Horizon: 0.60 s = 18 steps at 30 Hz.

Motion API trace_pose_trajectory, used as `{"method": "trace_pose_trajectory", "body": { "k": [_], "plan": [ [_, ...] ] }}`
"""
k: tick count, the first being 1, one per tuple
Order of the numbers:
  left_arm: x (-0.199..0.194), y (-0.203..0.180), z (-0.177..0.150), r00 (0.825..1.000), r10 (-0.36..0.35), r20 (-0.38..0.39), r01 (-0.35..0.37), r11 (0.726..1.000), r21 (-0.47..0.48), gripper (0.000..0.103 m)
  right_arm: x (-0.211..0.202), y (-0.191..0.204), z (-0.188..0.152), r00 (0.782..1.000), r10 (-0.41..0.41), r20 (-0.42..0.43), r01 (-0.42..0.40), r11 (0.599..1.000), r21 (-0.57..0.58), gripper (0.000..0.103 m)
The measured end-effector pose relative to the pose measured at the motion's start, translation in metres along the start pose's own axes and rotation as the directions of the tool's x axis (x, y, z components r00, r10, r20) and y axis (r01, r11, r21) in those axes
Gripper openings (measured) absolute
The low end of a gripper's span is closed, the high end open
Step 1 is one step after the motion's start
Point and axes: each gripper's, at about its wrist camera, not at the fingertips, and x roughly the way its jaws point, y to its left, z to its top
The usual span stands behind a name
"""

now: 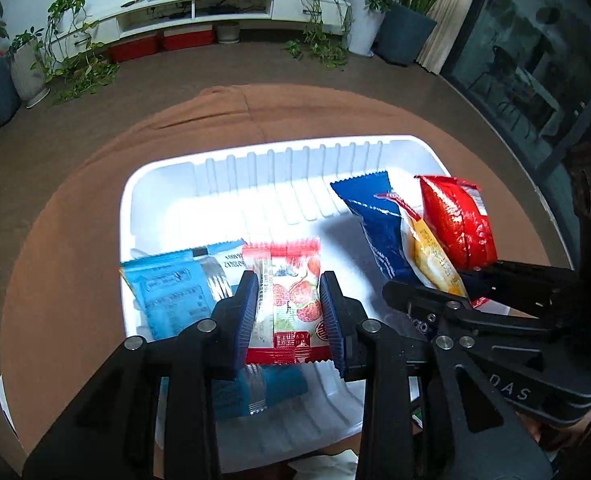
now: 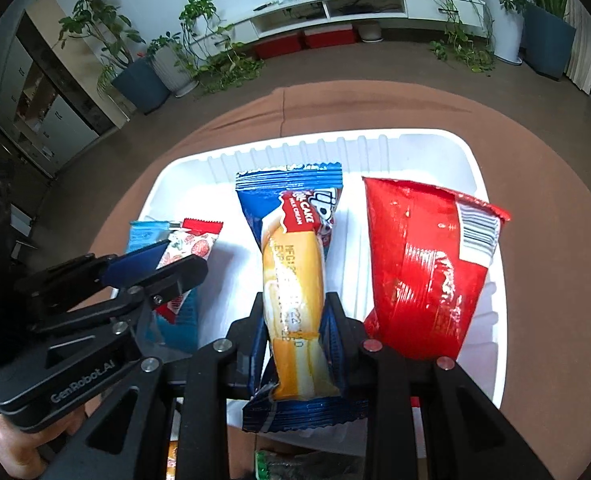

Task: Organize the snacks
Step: 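Lower the candy into the tray and open the left tool while the right tool releases the cake bar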

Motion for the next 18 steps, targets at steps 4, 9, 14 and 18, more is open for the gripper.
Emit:
{"method": "trace_pose_trajectory", "body": {
  "k": [4, 9, 14, 18],
  "plan": [
    [0.011, -0.004, 0.001, 1.000, 0.007, -0.016, -0.007, 1.000, 0.018, 0.030, 0.003, 0.001, 0.001, 1.000, -0.012, 0.003, 0.012, 1.000, -0.001, 0.029],
    [0.018, -0.006, 0.000, 1.000, 0.008, -0.017, -0.007, 1.000, 0.025, 0.030, 0.005, -0.002, -0.001, 1.000, -0.019, -0.004, 0.019, 1.000, 0.013, 0.030],
    [0.016, -0.007, -0.005, 1.000, 0.003, -0.012, -0.003, 1.000, 0.018, 0.030, 0.007, -0.001, -0.001, 1.000, -0.020, -0.009, 0.020, 1.000, 0.016, 0.031],
    [0.004, -0.004, -0.011, 1.000, 0.005, -0.002, -0.005, 1.000, 0.009, 0.033, 0.007, 0.000, 0.000, 1.000, -0.021, -0.010, 0.021, 1.000, 0.009, 0.035]
  ]
}}
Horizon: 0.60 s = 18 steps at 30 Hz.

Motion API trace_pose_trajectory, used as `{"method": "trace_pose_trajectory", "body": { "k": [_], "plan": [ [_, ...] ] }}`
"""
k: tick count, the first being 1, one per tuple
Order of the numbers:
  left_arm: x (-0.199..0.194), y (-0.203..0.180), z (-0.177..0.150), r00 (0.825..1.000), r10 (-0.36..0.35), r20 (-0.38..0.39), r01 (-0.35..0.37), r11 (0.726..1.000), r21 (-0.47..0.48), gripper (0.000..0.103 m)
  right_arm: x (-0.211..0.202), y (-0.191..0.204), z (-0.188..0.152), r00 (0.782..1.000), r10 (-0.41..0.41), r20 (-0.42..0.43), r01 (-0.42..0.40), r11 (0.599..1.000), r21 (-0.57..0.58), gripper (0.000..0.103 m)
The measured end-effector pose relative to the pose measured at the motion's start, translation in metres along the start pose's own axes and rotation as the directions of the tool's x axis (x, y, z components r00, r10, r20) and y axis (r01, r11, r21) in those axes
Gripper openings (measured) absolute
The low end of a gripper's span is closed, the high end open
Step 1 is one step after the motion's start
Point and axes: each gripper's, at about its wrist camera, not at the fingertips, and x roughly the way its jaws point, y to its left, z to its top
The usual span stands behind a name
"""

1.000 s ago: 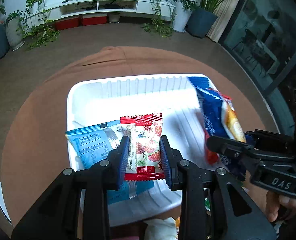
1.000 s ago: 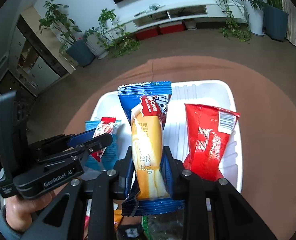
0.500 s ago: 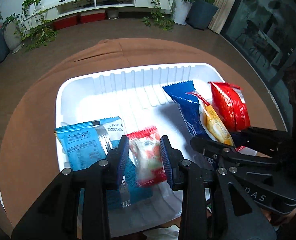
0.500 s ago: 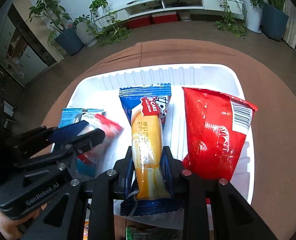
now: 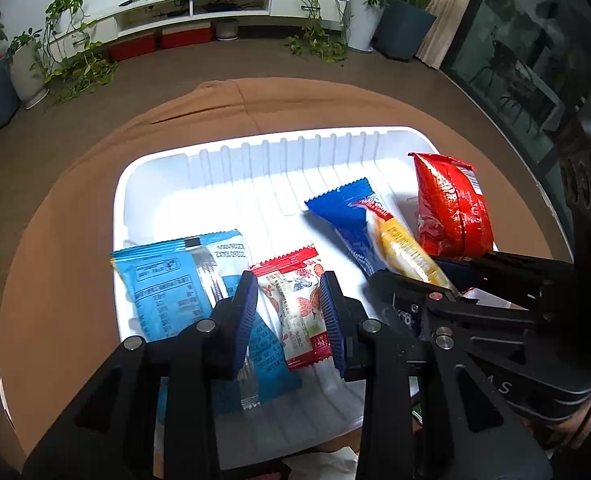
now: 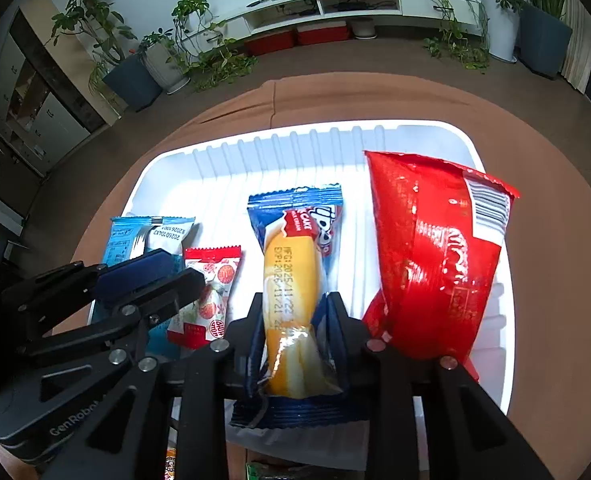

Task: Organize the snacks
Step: 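Lower the candy into the tray and open the left tool while the right tool releases the cake bar, then withdraw both tools from the tray back over the snack pile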

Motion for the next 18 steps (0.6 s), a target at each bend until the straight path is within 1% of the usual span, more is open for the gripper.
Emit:
{"method": "trace_pose_trajectory", "body": {
  "k": [2, 4, 6, 7, 8, 9, 10, 11, 13, 14, 15, 16, 18],
  "plan": [
    [-0.009, 0.003, -0.002, 1.000, -0.001, 0.011, 0.001, 1.000, -0.006, 0.042, -0.002, 0.000, 0.000, 1.000, 0.000, 0.004, 0.000, 1.000, -0.001, 0.038],
    [-0.018, 0.004, -0.004, 1.000, 0.002, 0.031, -0.002, 1.000, -0.014, 0.047, -0.005, 0.000, -0.001, 1.000, 0.004, 0.012, -0.004, 1.000, 0.002, 0.042],
    [-0.030, 0.005, -0.005, 0.998, 0.009, 0.056, -0.008, 1.000, -0.024, 0.053, -0.012, 0.000, -0.001, 1.000, 0.020, 0.022, -0.021, 1.000, 0.012, 0.049],
    [-0.037, 0.006, -0.006, 0.998, 0.007, 0.068, -0.005, 1.000, -0.030, 0.059, -0.016, 0.001, -0.001, 0.999, 0.024, 0.031, -0.024, 1.000, 0.012, 0.051],
    [-0.046, 0.008, -0.008, 0.996, 0.001, 0.087, 0.003, 0.999, -0.039, 0.066, -0.022, 0.002, -0.001, 0.999, 0.025, 0.043, -0.025, 1.000, 0.010, 0.057],
    [-0.054, 0.011, -0.010, 0.995, -0.006, 0.102, 0.012, 0.999, -0.048, 0.072, -0.028, 0.003, -0.002, 0.998, 0.019, 0.056, -0.020, 1.000, 0.008, 0.066],
    [-0.063, 0.013, -0.012, 0.993, -0.018, 0.116, 0.025, 0.998, -0.056, 0.081, -0.036, 0.004, -0.004, 0.997, 0.018, 0.079, -0.019, 1.000, 0.002, 0.070],
    [-0.074, 0.016, -0.016, 0.990, -0.038, 0.136, 0.047, 0.997, -0.061, 0.086, -0.044, 0.004, -0.006, 0.995, 0.025, 0.098, -0.024, 1.000, -0.004, 0.076],
    [-0.090, 0.019, -0.023, 0.983, -0.054, 0.174, 0.065, 0.996, -0.060, 0.090, -0.063, 0.005, -0.012, 0.990, 0.042, 0.135, -0.039, 0.999, -0.021, 0.078],
    [-0.101, 0.020, -0.030, 0.979, -0.055, 0.198, 0.068, 0.996, -0.058, 0.096, -0.072, 0.006, -0.015, 0.987, 0.048, 0.151, -0.044, 0.999, -0.028, 0.078],
    [-0.110, 0.021, -0.035, 0.975, -0.062, 0.213, 0.076, 0.995, -0.057, 0.099, -0.082, 0.006, -0.019, 0.984, 0.057, 0.171, -0.052, 0.998, -0.033, 0.080],
    [-0.117, 0.021, -0.041, 0.971, -0.071, 0.227, 0.085, 0.995, -0.054, 0.101, -0.094, 0.006, -0.025, 0.978, 0.071, 0.198, -0.065, 0.997, -0.038, 0.081],
    [-0.136, 0.022, -0.057, 0.962, -0.084, 0.261, 0.099, 0.994, -0.047, 0.101, -0.114, 0.006, -0.036, 0.967, 0.091, 0.239, -0.083, 0.996, -0.043, 0.086]
  ]
}}
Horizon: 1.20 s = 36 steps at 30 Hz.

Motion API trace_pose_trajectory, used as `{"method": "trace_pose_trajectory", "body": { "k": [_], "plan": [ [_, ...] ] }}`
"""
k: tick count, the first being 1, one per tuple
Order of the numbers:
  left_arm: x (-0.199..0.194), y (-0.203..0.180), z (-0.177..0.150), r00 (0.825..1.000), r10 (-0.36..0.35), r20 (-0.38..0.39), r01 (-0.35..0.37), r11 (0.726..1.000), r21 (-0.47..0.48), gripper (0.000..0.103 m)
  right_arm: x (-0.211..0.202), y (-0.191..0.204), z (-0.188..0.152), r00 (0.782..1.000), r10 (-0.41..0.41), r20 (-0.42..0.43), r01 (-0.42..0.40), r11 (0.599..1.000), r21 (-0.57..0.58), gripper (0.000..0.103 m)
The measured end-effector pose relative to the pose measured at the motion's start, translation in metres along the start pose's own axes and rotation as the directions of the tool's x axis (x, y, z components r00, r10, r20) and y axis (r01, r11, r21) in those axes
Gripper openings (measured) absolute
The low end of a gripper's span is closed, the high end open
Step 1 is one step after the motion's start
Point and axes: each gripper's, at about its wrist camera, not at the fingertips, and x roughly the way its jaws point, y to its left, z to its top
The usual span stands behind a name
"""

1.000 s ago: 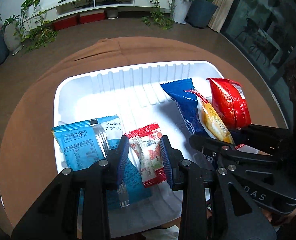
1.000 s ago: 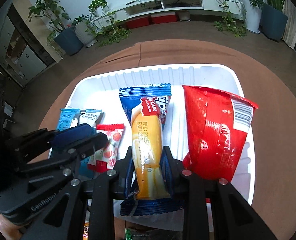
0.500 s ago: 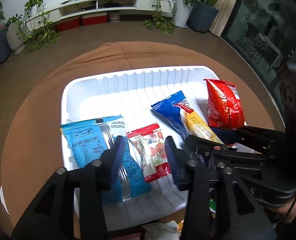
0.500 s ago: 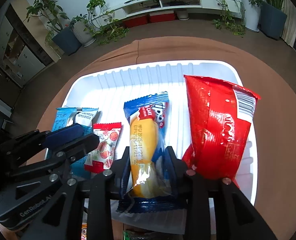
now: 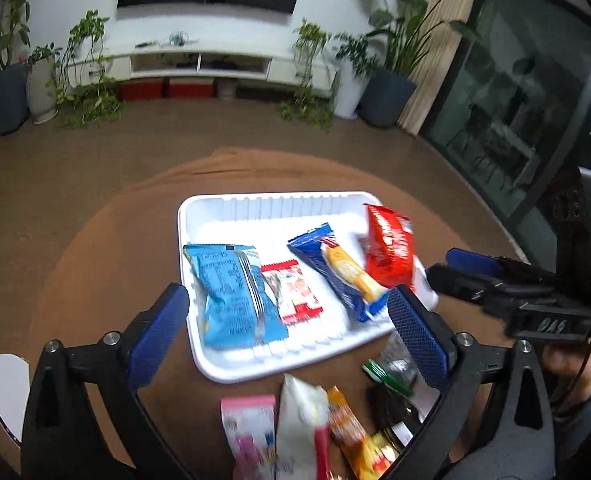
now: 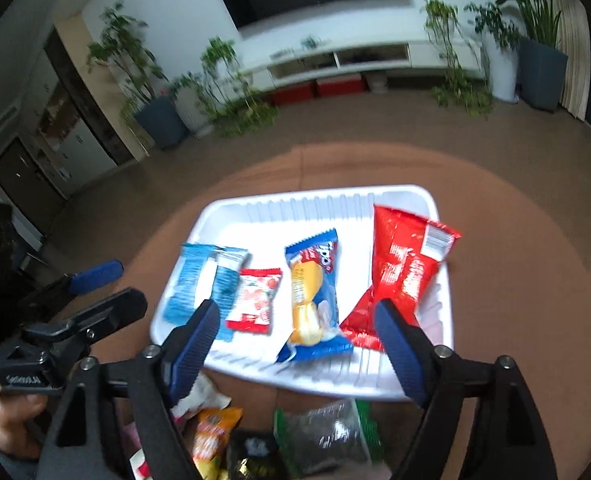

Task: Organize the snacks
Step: 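Withdraw both tools from the tray back over the snack pile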

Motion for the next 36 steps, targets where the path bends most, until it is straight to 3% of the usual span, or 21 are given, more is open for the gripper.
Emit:
{"method": "trace_pose_trajectory", "body": {
  "k": [4, 7, 14, 19, 24, 34, 36],
  "plan": [
    [-0.030, -0.005, -0.030, 1.000, -0.025, 0.016, 0.026, 1.000, -0.011, 0.102, -0.048, 0.002, -0.027, 0.996, 0.051, 0.076, -0.052, 0.999, 0.008, 0.092],
    [-0.047, -0.008, -0.059, 1.000, -0.002, -0.002, 0.002, 1.000, -0.022, 0.102, -0.070, 0.002, -0.054, 0.995, 0.063, 0.084, -0.064, 0.998, 0.009, 0.094],
    [-0.056, -0.014, -0.136, 0.990, -0.011, -0.141, -0.001, 0.996, -0.087, 0.102, -0.098, -0.014, -0.131, 0.998, 0.039, 0.049, -0.044, 0.995, 0.088, 0.094],
    [-0.061, -0.011, -0.175, 0.986, -0.045, -0.159, 0.022, 0.990, -0.142, 0.102, -0.103, -0.027, -0.179, 0.998, 0.056, -0.003, -0.054, 0.982, 0.181, 0.093],
    [-0.067, -0.009, -0.188, 0.987, -0.051, -0.153, 0.024, 0.985, -0.170, 0.102, -0.095, -0.036, -0.210, 0.994, 0.092, -0.053, -0.076, 0.967, 0.243, 0.074],
    [-0.079, -0.006, -0.187, 0.989, -0.048, -0.142, 0.022, 0.985, -0.174, 0.100, -0.093, -0.004, -0.227, 0.987, 0.143, -0.073, -0.129, 0.978, 0.164, 0.073],
    [-0.080, -0.009, -0.180, 0.990, -0.042, -0.135, 0.022, 0.989, -0.149, 0.095, -0.093, 0.001, -0.227, 0.988, 0.136, -0.074, -0.124, 0.982, 0.144, 0.071]
  ]
}}
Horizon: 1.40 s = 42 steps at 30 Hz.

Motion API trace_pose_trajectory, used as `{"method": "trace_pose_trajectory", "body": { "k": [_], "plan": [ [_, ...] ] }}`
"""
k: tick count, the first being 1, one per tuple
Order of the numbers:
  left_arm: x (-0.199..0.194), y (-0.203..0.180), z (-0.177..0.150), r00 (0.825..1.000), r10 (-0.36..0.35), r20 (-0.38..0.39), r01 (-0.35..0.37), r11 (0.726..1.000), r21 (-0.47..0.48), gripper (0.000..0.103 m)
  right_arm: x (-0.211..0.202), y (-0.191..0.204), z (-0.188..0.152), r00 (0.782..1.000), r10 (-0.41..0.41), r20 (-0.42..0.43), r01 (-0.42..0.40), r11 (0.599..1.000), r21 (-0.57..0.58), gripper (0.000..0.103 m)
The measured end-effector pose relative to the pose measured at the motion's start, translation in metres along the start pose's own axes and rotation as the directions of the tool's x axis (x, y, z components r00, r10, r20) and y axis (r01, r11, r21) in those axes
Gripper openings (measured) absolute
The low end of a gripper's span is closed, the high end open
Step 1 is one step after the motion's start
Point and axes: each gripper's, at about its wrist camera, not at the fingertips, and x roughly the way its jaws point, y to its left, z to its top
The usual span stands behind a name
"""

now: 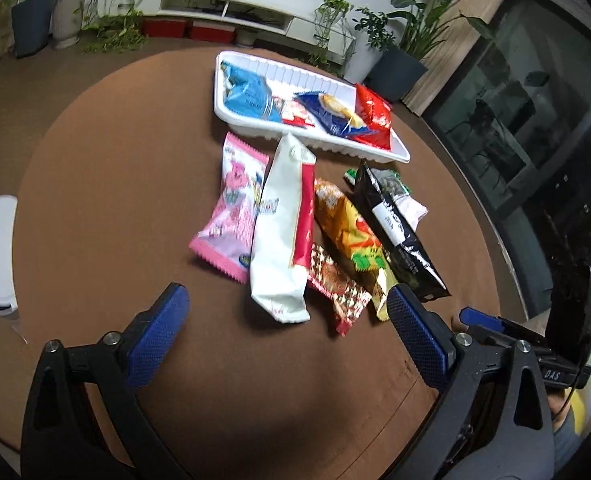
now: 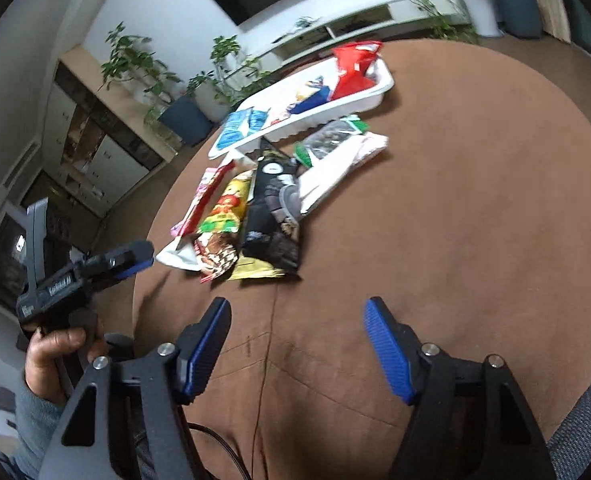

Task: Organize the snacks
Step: 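Withdraw both tools from the tray back over the snack pile, then grasp the pink candy bar with the left tool while the right tool grasps the black bag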

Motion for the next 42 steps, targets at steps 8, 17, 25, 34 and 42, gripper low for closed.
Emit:
{"method": "trace_pose_trajectory", "body": {
  "k": [8, 17, 25, 34, 42],
  "plan": [
    [0.008, 0.001, 0.046, 0.999, 0.045, -0.015, -0.043, 0.996, 0.080, 0.067, 0.000, 0.004, 0.001, 1.000, 0.001, -0.009, -0.001, 1.000, -0.022, 0.063],
    [0.056, 0.025, 0.077, 0.972, 0.190, -0.139, -0.168, 0.974, 0.155, 0.053, 0.002, 0.004, 0.004, 1.000, -0.005, -0.013, 0.004, 1.000, -0.028, 0.058],
    [0.085, 0.016, 0.087, 0.950, 0.260, -0.174, -0.213, 0.945, 0.247, 0.053, 0.006, 0.002, 0.006, 1.000, -0.012, -0.025, 0.011, 1.000, -0.023, 0.058],
    [0.104, 0.011, 0.086, 0.928, 0.317, -0.196, -0.251, 0.920, 0.301, 0.053, 0.009, 0.003, 0.006, 0.999, -0.015, -0.034, 0.014, 1.000, -0.027, 0.058],
    [0.102, 0.000, 0.081, 0.941, 0.291, -0.171, -0.232, 0.926, 0.298, 0.027, 0.005, 0.012, 0.012, 0.999, -0.032, -0.020, 0.030, 0.998, -0.060, 0.058]
  ]
}}
